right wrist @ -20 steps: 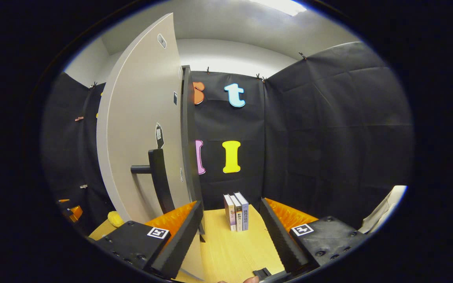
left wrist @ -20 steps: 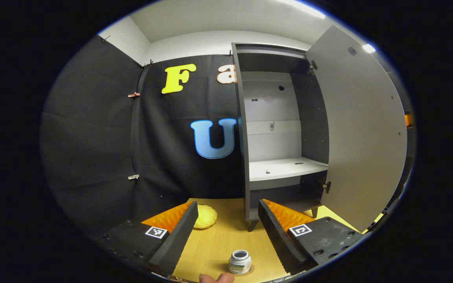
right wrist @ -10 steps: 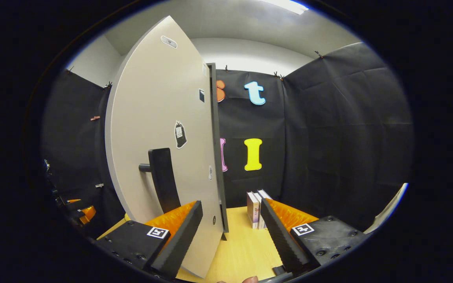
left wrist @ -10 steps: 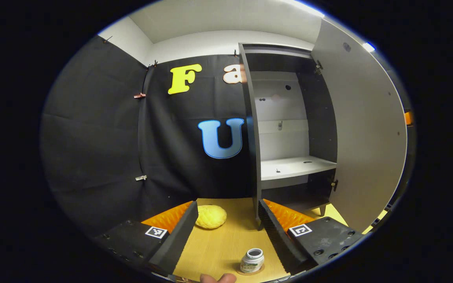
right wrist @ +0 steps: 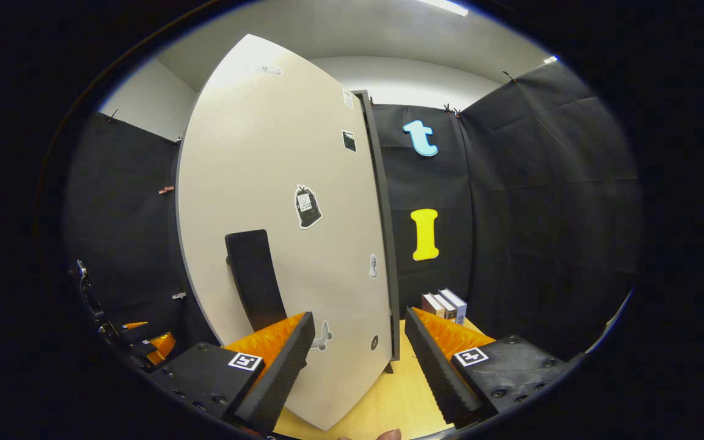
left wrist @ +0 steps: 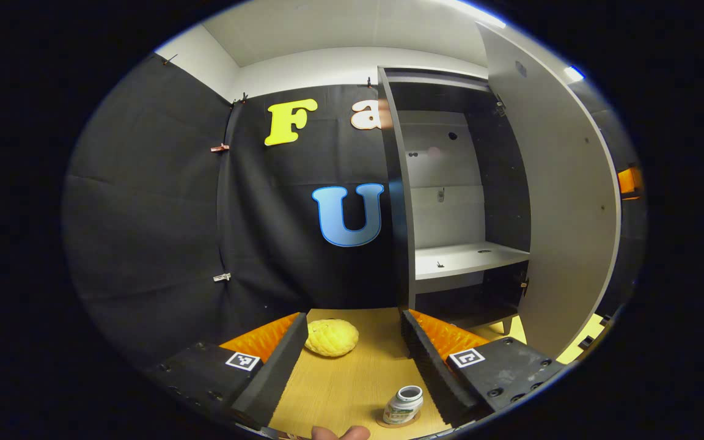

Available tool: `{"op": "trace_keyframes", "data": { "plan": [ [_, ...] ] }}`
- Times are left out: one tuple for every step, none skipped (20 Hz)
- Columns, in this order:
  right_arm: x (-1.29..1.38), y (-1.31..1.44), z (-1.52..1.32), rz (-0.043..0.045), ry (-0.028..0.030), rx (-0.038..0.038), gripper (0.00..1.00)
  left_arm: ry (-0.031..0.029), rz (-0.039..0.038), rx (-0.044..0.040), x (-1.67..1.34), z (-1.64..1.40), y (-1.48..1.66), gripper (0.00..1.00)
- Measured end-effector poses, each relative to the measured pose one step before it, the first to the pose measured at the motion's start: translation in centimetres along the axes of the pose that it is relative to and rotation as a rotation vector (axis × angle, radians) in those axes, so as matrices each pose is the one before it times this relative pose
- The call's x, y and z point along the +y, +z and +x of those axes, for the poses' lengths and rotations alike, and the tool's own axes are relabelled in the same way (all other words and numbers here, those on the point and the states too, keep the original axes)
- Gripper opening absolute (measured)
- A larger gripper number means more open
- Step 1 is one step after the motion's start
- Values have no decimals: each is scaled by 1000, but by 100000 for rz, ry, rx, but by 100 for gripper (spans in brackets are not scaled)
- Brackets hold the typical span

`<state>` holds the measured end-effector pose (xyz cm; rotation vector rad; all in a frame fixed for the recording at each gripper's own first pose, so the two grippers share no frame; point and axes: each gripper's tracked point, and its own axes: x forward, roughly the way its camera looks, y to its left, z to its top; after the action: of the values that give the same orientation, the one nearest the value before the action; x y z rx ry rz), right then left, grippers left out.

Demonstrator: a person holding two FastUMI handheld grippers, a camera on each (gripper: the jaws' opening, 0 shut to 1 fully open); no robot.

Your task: Open the cabinet door with the right hand, grasp the bottle in the cabinet with the left hand and place it on the coaster, then close the cabinet door with the right hand.

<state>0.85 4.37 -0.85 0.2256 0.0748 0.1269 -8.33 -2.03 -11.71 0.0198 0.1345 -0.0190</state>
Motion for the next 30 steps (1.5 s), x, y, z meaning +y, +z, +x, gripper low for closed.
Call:
{"op": "trace_keyframes", "data": {
  "plan": [
    [790,-264,483,317,1209,73,98,-148,-277,416,65,59,-140,96],
    [888,-235,510,337,1395,297,98,50,-362,423,89,9,-235,96],
    [932,-278,424,366,1388,466,98,116,-336,145,160,32,26,97],
    [862,-452,525,130,1695,1149,98,5,-302,19,48,55,-15,97],
    [366,-520,629,98,2117,1075,98,-54,-197,-103,112,89,102,96],
    [842,-472,459,366,2489,922,98,-45,29,86,74,110,-46,96],
    [1310,-346,250,358,2528,1131,98,-52,215,117,103,76,46,96],
    [928,-309,27,-481,1618,960,98,105,265,24,95,86,2,96],
    [382,-293,-198,-752,584,273,98,100,240,118,126,32,98,96],
    [5,-40,-123,-568,123,-190,98,162,140,-74,74,57,22,96],
    [-219,12,-55,-387,-219,-358,98,32,12,-241,45,36,180,96],
    [-311,32,-81,-432,-747,-409,98,-138,-55,-358,-74,-48,138,96],
    [-23,-117,17,-652,-1510,-336,98,-147,-52,-322,-35,61,251,96],
    [-509,-73,-62,-700,-2085,-235,98,-15,-40,-214,49,-7,53,96],
    [-783,-218,-48,-378,-1683,214,98,139,-116,-157,-19,117,230,96],
    [-638,-289,30,-207,-1489,56,98,-41,-320,-130,-68,30,144,96],
    [-458,-290,-26,-220,-1368,11,98,-74,-401,-279,-75,125,327,96],
    [-359,-71,-21,-609,-1349,-137,98,-117,-274,-209,-80,42,218,96],
    [-237,28,-6,-881,-1042,-311,98,-57,-108,-326,-52,156,319,96],
    [-265,-78,35,-828,-789,-70,98,-30,-19,-367,-35,159,283,96],
    [-160,-49,-10,-510,-456,-7,98,-54,-134,-327,-61,73,293,96],
    [-132,63,-118,-402,-409,-352,98,-145,-277,-156,-140,50,91,96],
    [-116,193,-61,-522,-458,-696,98,37,-393,27,-69,31,154,96],
    [-49,7,24,-514,-430,-639,98,-68,-621,-403,-35,-66,143,96],
    [-42,-17,-85,-497,-220,-365,98,-436,-736,-421,-201,-4,243,97],
    [-48,-43,-88,-409,-104,-60,98,-135,-485,-201,-37,-2,144,97],
    [25,-156,-51,-225,5,395,98,29,-276,-102,64,7,197,96],
    [78,-88,-30,-17,35,166,98,111,-130,-16,77,-51,-85,99],
    [16,-131,-39,66,-50,331,98,72,-94,155,98,-44,40,99],
    [-4,-151,-24,52,-85,392,98,65,35,161,89,-27,-99,96]
  ]
}}
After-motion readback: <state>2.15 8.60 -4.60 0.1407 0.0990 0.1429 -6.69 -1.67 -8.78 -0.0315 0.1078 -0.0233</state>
